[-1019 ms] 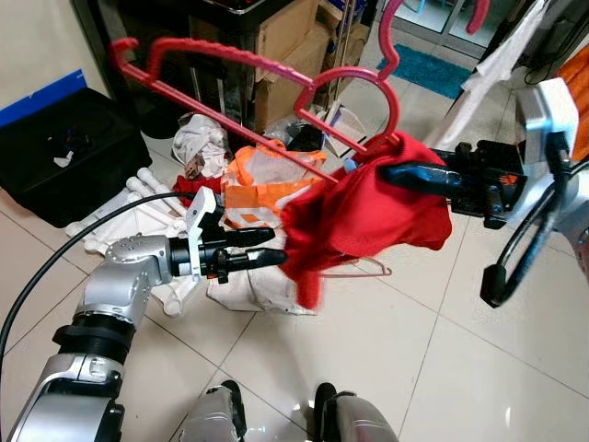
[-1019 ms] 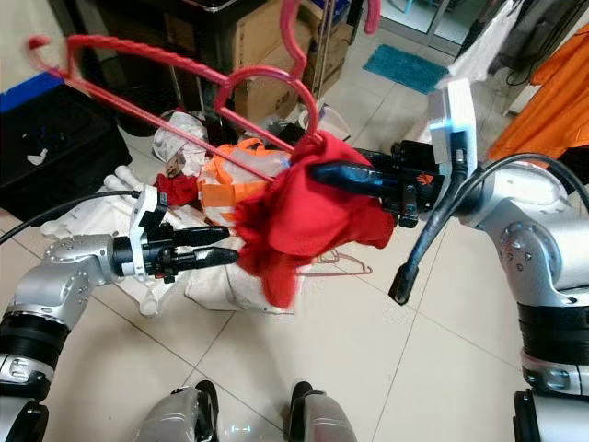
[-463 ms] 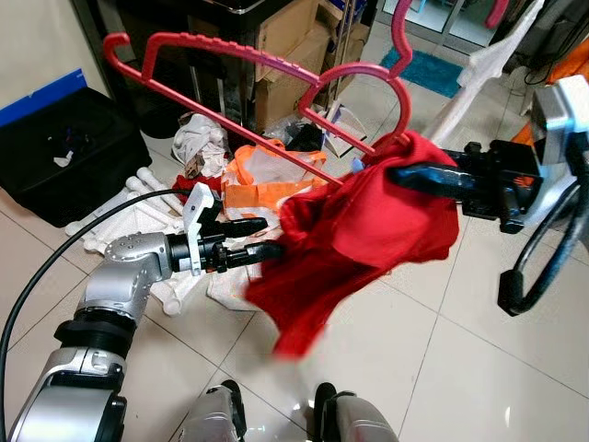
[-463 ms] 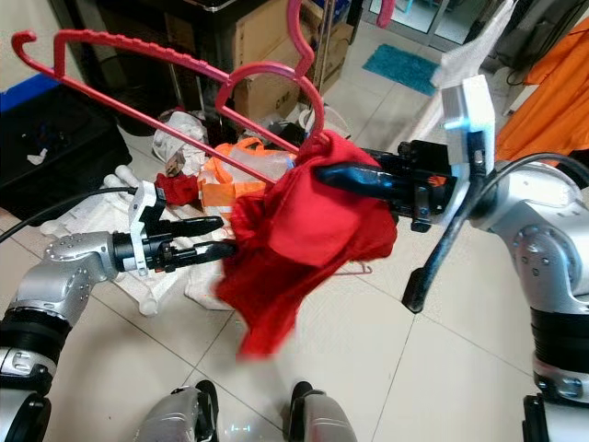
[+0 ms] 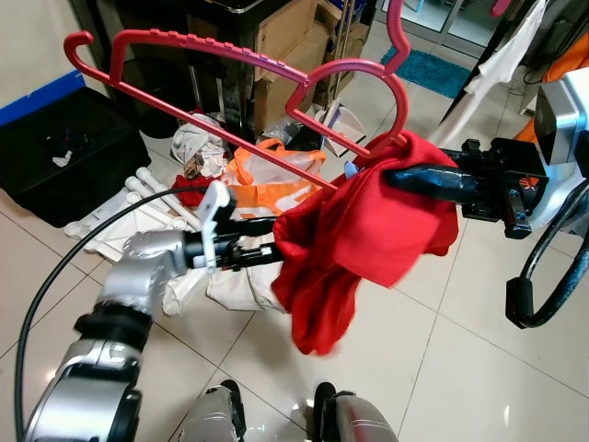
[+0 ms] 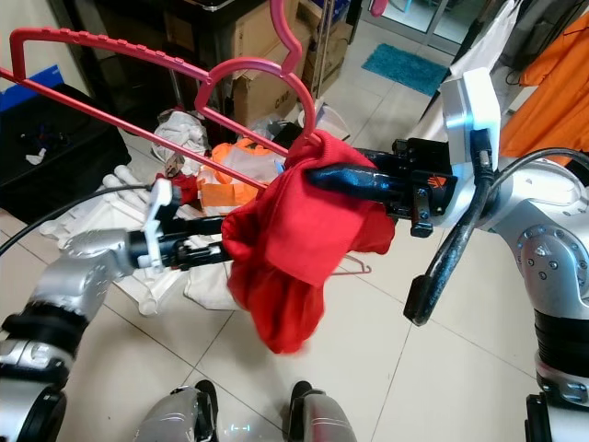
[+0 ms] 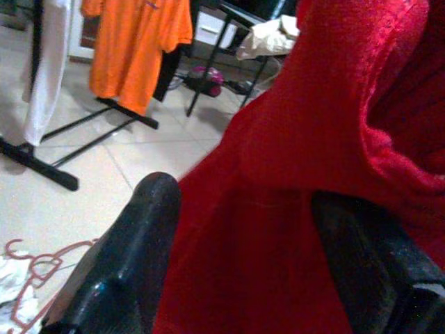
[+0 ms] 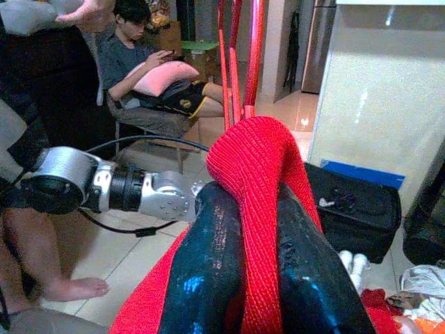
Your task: Hang hanger
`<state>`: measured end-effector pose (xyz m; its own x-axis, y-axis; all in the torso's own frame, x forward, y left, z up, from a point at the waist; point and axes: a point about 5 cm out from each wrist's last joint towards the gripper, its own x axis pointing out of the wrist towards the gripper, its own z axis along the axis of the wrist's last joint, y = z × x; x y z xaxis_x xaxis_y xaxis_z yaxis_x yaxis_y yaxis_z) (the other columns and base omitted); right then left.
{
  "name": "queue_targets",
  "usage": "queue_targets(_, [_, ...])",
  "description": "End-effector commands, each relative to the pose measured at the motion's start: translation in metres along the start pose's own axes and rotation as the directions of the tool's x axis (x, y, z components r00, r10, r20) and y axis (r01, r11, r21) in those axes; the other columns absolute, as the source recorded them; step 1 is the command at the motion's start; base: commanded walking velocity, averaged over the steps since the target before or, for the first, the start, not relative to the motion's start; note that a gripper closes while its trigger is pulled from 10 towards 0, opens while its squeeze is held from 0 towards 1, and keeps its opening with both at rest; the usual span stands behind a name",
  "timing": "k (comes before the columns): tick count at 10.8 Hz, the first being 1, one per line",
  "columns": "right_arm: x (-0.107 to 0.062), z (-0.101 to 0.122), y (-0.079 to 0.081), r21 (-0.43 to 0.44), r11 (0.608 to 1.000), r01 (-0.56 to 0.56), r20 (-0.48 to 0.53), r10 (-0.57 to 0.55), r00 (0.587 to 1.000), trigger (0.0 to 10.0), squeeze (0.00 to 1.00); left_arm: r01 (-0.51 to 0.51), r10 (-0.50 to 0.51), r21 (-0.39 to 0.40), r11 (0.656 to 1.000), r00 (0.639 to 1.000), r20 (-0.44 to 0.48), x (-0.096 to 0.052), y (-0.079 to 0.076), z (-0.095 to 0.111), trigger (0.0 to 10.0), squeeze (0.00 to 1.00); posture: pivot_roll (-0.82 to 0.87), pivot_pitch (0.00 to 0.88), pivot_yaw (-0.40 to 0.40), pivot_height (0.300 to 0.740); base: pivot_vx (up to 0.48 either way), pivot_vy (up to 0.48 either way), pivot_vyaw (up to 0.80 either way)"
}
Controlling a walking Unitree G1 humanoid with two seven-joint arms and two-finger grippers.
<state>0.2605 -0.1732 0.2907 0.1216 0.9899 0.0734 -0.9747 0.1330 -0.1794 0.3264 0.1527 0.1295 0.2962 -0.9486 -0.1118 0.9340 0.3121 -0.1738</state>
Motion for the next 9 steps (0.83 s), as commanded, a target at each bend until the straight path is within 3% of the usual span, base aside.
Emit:
queue_targets(1, [-0.001, 0.016, 0.005, -0.062, 0.998, -0.024, 0.023, 0.025, 0.999, 0.0, 0.00, 0.029, -0.029, -0.004, 1.000, 0.999, -0.016, 0.004, -0.001, -0.002, 10.0, 0.00, -0.20, 0.193, -0.095, 0.740, 0.000, 0.000, 0.00])
queue_targets(4, [0.000, 0.018, 0.010, -0.059, 0.997, -0.052, 0.008, 0.053, 0.999, 0.0, 0.00, 0.164, -0.164, -0.003, 0.986, 0.986, -0.024, 0.011, -0.012, 0.000, 10.0, 0.00, -0.20, 0.193, -0.092, 0.740, 0.000, 0.000, 0.00])
queue_targets(6, [0.003, 0.022, 0.014, -0.064, 0.995, -0.072, 0.018, 0.073, 0.997, 0.0, 0.00, 0.220, -0.221, -0.030, 0.975, 0.973, -0.069, 0.016, -0.018, -0.012, 10.0, 0.00, -0.20, 0.190, -0.094, 0.740, 0.000, 0.000, 0.00])
queue_targets(7, [0.003, 0.024, 0.015, -0.066, 0.995, -0.078, 0.020, 0.079, 0.997, 0.0, 0.00, 0.213, -0.214, -0.026, 0.977, 0.974, -0.074, 0.018, -0.016, -0.012, 0.0, 0.00, -0.20, 0.187, -0.095, 0.740, 0.000, 0.000, 0.00])
queue_targets(9, [0.002, 0.024, 0.015, -0.066, 0.995, -0.076, 0.022, 0.077, 0.997, 0.0, 0.00, 0.172, -0.173, -0.018, 0.985, 0.984, -0.052, 0.020, -0.013, -0.008, 0.0, 0.00, -0.20, 0.185, -0.094, 0.740, 0.000, 0.000, 0.00])
